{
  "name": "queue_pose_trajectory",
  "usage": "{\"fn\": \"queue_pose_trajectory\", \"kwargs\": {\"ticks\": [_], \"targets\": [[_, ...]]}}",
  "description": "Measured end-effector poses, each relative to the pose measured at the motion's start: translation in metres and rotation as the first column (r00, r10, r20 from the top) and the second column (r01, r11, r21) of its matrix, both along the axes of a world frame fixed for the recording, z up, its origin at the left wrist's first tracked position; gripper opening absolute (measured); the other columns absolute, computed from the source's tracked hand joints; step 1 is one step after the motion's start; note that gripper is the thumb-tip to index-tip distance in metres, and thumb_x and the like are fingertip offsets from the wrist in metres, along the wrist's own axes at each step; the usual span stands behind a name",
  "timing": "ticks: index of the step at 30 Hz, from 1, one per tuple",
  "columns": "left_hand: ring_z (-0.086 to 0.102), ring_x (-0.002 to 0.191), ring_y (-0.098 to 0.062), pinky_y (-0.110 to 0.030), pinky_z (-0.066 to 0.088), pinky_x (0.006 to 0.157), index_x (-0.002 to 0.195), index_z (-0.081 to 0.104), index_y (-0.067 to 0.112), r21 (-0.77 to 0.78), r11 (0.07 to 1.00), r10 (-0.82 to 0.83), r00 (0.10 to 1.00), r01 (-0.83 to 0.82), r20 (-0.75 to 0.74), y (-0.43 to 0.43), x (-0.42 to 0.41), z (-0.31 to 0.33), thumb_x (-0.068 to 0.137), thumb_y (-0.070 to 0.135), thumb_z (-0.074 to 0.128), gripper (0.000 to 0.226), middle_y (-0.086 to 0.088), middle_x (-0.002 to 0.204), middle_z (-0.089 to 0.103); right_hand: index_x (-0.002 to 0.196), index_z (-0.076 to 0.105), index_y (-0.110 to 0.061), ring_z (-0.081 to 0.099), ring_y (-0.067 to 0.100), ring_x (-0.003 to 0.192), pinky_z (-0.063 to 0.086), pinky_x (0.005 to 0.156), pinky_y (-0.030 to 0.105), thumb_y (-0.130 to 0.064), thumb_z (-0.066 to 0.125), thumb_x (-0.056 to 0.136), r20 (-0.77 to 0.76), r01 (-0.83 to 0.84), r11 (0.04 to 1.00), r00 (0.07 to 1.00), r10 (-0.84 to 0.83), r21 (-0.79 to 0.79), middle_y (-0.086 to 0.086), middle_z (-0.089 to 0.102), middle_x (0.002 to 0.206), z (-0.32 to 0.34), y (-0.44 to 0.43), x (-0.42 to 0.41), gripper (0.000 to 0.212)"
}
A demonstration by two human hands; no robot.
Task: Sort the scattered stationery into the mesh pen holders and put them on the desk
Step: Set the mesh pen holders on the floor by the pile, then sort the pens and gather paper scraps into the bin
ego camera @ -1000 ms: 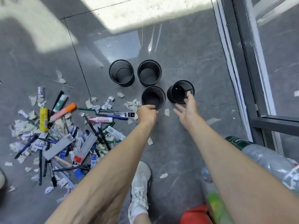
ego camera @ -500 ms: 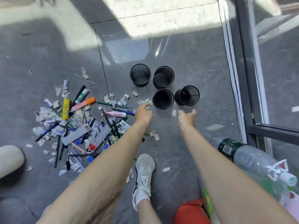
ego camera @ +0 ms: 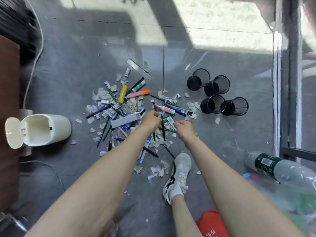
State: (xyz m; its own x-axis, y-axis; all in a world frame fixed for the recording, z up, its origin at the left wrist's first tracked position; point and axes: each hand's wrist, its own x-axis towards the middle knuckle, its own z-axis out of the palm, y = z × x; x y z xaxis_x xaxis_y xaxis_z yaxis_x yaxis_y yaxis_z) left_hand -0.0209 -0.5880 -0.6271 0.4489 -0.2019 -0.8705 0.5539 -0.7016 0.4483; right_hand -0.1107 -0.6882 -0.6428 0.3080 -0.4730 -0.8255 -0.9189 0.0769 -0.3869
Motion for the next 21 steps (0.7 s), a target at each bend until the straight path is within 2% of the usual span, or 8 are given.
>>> {"fn": "queue_pose_trajectory", "kwargs": {"ticks": [2,5,8,9,11,14,17,21], "targets": [[0.059,0.079,-0.026,-0.028,0.039,0.068,0.105,0.056,0.008,0.006,1.0,-0.03,1.0,0.03,-0.003,0.044,0.006,0.004,0.087,0.0,0.048,0.021,-0.017,0.095,0.059,0.085,0.059,0.009,0.037,0.019,0.063,0.029,0.061,0.029,-0.012,0.045,0.088,-0.003,-0.061,0.998,0.998,0.061,0.006,0.011,0.045,0.068,0.007,0.037,0.0,0.025],[0.062,0.092,-0.031,-0.029,0.042,0.07,0.109,0.058,0.007,0.056,0.995,-0.082,0.996,0.08,0.027,0.108,0.013,0.008,0.089,0.0,0.047,0.024,-0.018,0.099,0.061,0.067,0.049,-0.006,0.035,0.022,0.059,0.026,0.058,0.03,-0.011,0.043,0.089,-0.057,-0.15,0.988,0.987,0.151,0.021,0.011,0.042,0.061,0.014,0.089,-0.004,0.023],[0.057,0.082,-0.027,-0.031,0.045,0.067,0.103,0.063,0.003,0.108,0.992,-0.066,0.996,0.06,0.053,0.167,0.017,0.007,0.089,-0.004,0.047,0.022,-0.014,0.098,0.062,0.076,0.059,0.007,0.053,0.038,0.07,0.04,0.062,0.038,-0.007,0.045,0.087,-0.081,-0.223,0.975,0.971,0.223,0.007,0.031,0.052,0.074,0.012,0.129,-0.013,0.023],[0.057,0.082,-0.028,-0.032,0.045,0.07,0.099,0.064,0.003,0.123,0.991,-0.068,0.996,0.06,0.064,0.182,0.019,0.003,0.089,-0.004,0.047,0.021,-0.011,0.097,0.061,0.076,0.059,0.007,0.054,0.036,0.07,0.041,0.062,0.037,-0.007,0.046,0.086,-0.098,-0.255,0.967,0.962,0.254,0.005,0.03,0.053,0.074,0.01,0.138,-0.017,0.021],[0.061,0.095,-0.031,-0.035,0.047,0.082,0.109,0.061,0.001,0.16,0.985,-0.078,0.993,0.062,0.09,0.213,0.02,-0.011,0.09,-0.002,0.046,0.025,-0.007,0.11,0.057,0.071,0.054,-0.002,0.042,0.025,0.059,0.029,0.058,0.031,-0.009,0.046,0.085,-0.123,-0.331,0.943,0.935,0.332,0.031,0.016,0.046,0.064,0.001,0.157,-0.023,0.018],[0.058,0.111,-0.033,-0.037,0.044,0.094,0.12,0.057,0.0,0.184,0.982,-0.075,0.989,0.05,0.128,0.239,0.015,-0.042,0.091,-0.001,0.046,0.03,-0.014,0.126,0.055,0.099,0.064,0.001,0.054,0.025,0.078,0.037,0.067,0.03,-0.015,0.047,0.09,-0.147,-0.436,0.9,0.889,0.433,0.014,0.014,0.06,0.087,-0.021,0.166,-0.026,0.025],[0.055,0.114,-0.031,-0.036,0.044,0.098,0.123,0.055,0.006,0.211,0.975,-0.109,0.977,0.07,0.181,0.25,-0.002,-0.079,0.09,0.003,0.049,0.034,-0.014,0.129,0.055,0.135,0.044,-0.007,0.054,0.029,0.108,0.039,0.083,0.03,-0.018,0.047,0.094,-0.135,-0.477,0.879,0.871,0.472,-0.01,0.018,0.054,0.128,-0.046,0.167,-0.025,0.043],[0.052,0.112,-0.032,-0.037,0.042,0.094,0.128,0.051,0.01,0.26,0.917,-0.37,0.887,0.302,0.276,0.246,-0.031,-0.133,0.088,0.009,0.053,0.039,-0.014,0.129,0.046,0.141,0.031,-0.006,0.047,0.033,0.122,0.039,0.094,0.036,-0.025,0.044,0.097,-0.108,-0.662,0.74,0.749,0.653,-0.117,0.018,0.045,0.139,-0.093,0.152,-0.03,0.049]]}}
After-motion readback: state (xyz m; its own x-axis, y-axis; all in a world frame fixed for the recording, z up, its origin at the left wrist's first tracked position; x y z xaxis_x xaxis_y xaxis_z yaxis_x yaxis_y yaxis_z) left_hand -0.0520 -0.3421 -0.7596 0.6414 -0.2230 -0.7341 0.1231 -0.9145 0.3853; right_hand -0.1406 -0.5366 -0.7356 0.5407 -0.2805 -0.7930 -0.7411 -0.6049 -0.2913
